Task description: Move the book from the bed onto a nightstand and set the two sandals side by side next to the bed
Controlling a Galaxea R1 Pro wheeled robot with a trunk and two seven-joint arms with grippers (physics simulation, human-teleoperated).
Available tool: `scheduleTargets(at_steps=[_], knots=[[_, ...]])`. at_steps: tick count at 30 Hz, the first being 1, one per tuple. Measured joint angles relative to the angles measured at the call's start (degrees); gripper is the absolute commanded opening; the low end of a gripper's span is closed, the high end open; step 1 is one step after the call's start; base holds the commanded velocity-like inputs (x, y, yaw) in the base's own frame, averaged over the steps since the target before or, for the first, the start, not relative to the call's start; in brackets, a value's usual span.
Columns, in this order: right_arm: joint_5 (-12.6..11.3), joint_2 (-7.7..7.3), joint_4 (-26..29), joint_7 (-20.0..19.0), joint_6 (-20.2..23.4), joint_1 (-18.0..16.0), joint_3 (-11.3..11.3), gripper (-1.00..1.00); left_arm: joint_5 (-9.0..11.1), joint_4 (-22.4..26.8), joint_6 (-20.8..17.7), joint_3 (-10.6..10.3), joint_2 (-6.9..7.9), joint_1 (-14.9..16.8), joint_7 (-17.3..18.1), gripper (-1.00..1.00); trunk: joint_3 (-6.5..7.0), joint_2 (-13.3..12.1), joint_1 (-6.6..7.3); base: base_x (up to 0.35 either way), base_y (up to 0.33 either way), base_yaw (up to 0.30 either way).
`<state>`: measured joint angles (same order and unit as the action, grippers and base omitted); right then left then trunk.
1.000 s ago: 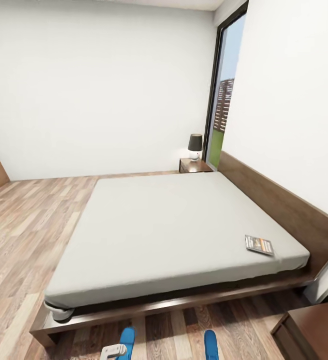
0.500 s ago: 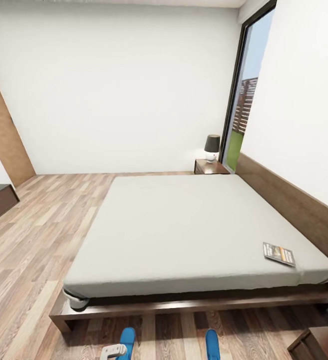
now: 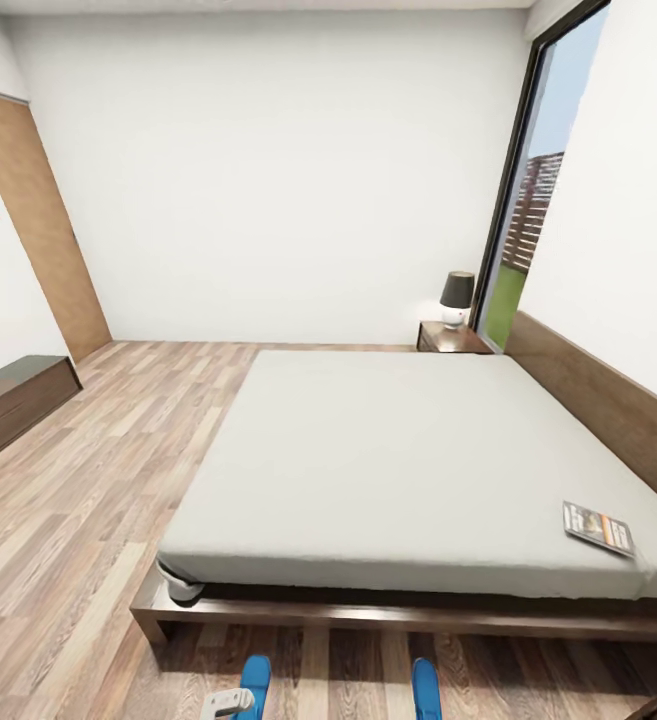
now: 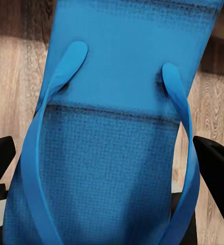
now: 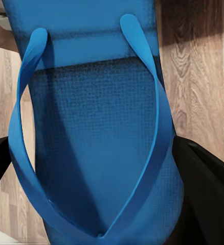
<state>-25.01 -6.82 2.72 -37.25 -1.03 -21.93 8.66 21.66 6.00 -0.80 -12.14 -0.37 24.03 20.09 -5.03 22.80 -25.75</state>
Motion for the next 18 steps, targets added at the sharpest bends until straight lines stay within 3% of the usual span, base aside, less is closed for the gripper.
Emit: scheduleTargets(at_steps=[18], knots=[[-0.1, -0.01, 0.0, 0.1, 0.0, 0.0, 0.0, -1.00, 0.0, 0.0, 0.0, 0.0, 0.00, 0.0, 0.0, -1.00, 0.00, 0.0, 0.00, 0.000, 0.000, 0.006]])
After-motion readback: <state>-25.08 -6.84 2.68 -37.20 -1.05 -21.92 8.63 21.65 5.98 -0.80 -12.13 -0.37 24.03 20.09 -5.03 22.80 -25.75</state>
